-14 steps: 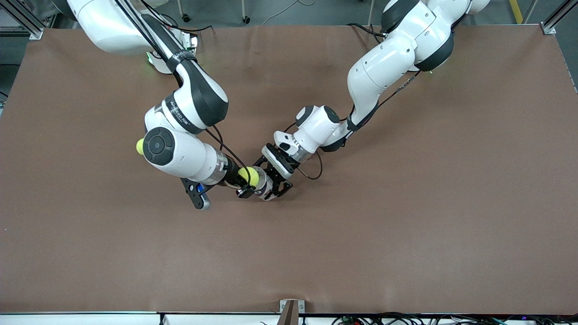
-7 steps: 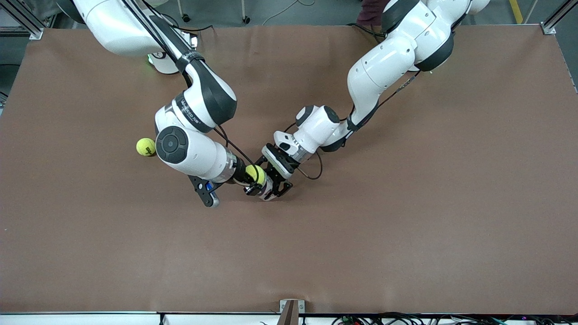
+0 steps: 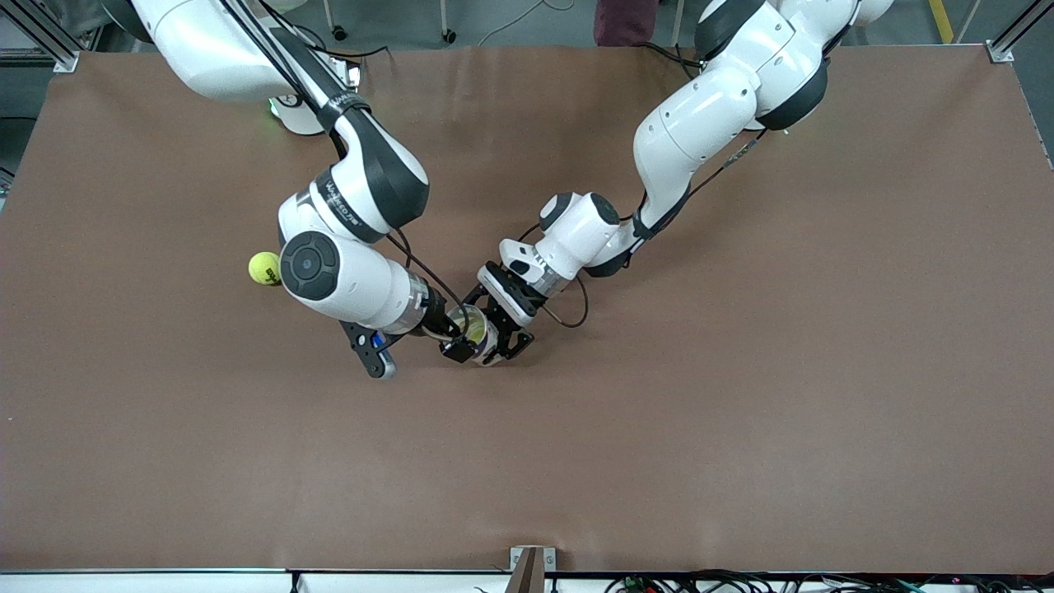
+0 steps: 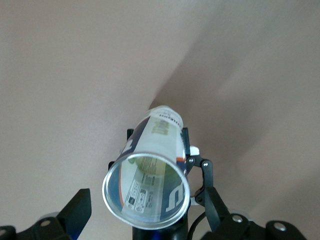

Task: Insert tennis ball vertically with right arm
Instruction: 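Withdraw the open right gripper toward the Wilson tennis ball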

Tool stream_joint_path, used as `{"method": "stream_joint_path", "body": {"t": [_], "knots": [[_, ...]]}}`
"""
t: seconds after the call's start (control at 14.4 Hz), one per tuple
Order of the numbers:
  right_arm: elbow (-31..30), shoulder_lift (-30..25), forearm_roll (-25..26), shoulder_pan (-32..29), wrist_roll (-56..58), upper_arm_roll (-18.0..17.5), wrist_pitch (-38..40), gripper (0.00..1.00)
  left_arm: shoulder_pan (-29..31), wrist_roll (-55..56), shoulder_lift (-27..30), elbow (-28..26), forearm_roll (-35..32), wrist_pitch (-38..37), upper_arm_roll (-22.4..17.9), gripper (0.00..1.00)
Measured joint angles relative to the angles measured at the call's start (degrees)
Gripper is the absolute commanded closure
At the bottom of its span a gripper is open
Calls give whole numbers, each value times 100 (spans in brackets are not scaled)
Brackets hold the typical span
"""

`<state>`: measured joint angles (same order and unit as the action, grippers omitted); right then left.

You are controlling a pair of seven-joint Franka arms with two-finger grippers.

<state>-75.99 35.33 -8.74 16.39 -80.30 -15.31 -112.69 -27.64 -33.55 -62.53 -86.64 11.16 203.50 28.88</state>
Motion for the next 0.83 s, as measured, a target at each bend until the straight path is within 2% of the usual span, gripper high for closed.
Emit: {"method": "stream_joint_path", "body": {"t": [0.42, 0.62, 0.83], "knots": [[80, -334, 159, -1012, 2256, 54, 1178, 0, 6, 0, 0, -18, 0, 3, -9, 15], [-642, -861, 452, -1383, 3245, 52, 1255, 0, 6, 0, -16, -79, 0, 1, -15, 15], [-1706, -1578, 526, -1870, 4455, 60, 1111, 0, 8, 0, -31, -110, 0, 1, -19, 15]]}}
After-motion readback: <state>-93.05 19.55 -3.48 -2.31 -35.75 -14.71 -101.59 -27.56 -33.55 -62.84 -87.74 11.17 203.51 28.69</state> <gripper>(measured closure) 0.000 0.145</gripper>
